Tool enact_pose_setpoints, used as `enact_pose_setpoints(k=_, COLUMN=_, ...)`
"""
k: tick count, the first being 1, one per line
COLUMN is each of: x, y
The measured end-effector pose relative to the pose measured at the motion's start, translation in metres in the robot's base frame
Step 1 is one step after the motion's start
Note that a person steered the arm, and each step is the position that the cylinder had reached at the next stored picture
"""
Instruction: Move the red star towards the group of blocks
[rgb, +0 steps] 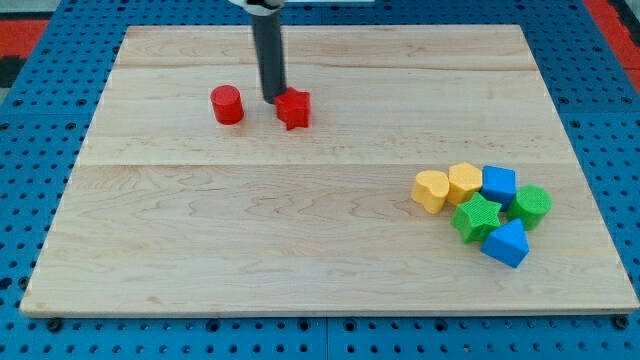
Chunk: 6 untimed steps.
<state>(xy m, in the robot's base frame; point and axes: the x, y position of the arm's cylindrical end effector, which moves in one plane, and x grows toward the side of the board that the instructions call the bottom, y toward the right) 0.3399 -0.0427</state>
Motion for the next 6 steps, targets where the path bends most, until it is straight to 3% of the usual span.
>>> enact_pose_setpoints(k=4, x=0.089, y=0.117)
enact_pose_setpoints(k=6, x=0.077, y=0.126)
